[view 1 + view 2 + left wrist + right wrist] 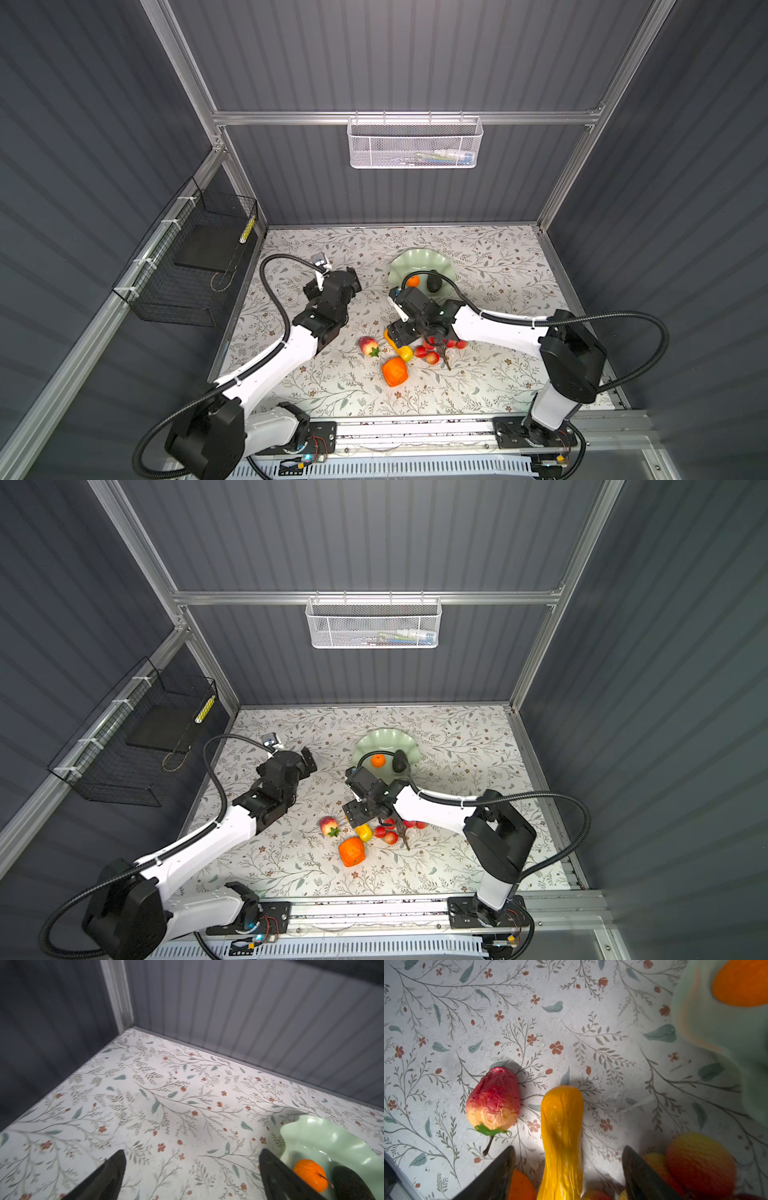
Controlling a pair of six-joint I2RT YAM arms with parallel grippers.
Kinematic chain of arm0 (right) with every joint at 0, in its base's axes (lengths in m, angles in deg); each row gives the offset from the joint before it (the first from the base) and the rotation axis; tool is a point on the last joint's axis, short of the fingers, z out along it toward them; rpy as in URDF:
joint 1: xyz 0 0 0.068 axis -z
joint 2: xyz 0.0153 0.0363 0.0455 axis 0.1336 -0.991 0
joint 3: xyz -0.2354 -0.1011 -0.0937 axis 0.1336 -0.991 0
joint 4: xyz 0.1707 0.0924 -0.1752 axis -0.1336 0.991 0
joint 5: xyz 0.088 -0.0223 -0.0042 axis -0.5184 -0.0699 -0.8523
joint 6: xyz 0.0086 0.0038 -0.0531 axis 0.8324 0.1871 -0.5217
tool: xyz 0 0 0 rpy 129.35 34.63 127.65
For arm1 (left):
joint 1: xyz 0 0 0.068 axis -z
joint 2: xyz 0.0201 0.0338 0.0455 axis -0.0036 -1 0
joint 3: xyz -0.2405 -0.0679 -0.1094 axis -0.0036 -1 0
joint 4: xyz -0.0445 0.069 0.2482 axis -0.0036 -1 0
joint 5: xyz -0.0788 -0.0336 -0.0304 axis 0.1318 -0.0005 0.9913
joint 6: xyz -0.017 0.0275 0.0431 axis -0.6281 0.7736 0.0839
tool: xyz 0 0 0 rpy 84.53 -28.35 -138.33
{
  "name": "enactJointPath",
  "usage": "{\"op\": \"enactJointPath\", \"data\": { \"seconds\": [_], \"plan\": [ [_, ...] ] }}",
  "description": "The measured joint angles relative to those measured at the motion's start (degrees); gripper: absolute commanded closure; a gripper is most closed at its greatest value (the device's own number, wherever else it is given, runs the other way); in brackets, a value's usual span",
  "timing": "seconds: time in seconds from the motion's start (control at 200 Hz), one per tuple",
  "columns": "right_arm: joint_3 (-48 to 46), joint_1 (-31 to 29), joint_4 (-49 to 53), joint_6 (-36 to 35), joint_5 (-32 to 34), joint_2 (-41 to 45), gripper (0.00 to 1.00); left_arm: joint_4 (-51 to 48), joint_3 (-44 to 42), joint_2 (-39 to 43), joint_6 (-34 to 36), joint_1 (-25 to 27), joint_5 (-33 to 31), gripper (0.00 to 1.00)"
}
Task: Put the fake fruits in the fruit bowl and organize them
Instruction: 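Grasp the yellow mango with the right gripper while the left gripper withdraws, then lower the mango into the bowl and open the right gripper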
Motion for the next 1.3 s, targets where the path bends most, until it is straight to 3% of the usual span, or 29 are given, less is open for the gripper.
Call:
{"op": "enactJointPath", "data": {
  "seconds": [0.135, 0.29, 0.485, 0.62, 0.83, 1.001, 1.141, 1.301],
  "plan": [
    [3.23, -0.07, 2.38, -1.27, -1.60, -4.33, 0.27, -1.51, -4.90, 6.23, -4.92, -1.01, -2.86, 0.00],
    [5.16, -0.07, 4.52, -2.16, -2.14, -8.20, 0.34, -4.15, -6.64, 7.61, -8.63, -1.33, -4.24, 0.00],
    [6.36, -0.07, 5.73, -2.36, -2.56, -11.47, 0.56, -5.31, -6.86, 7.45, -10.40, -1.33, -4.42, 0.00],
    [6.38, -0.07, 5.62, -2.29, -2.43, -10.62, 0.63, -5.86, -6.86, 6.38, -10.84, -1.44, -4.37, 0.00],
    [6.43, 1.62, 5.62, -3.48, -1.75, -2.32, 0.64, -6.10, -6.86, 5.46, -11.82, -1.44, -4.15, 0.00],
    [10.25, 7.78, 5.79, -8.35, 2.78, 3.67, 0.64, -6.12, -6.86, 5.18, -11.93, -1.66, -3.69, 0.00],
    [15.17, 14.38, 6.08, -12.83, 7.65, 2.54, 0.63, -6.21, -6.86, 5.18, -12.17, -1.70, -3.02, 0.00],
    [22.32, 21.07, 7.10, -15.67, 9.31, -4.35, 0.63, -7.43, -6.86, 5.29, -12.33, -1.70, -1.55, 0.00]
  ]
}}
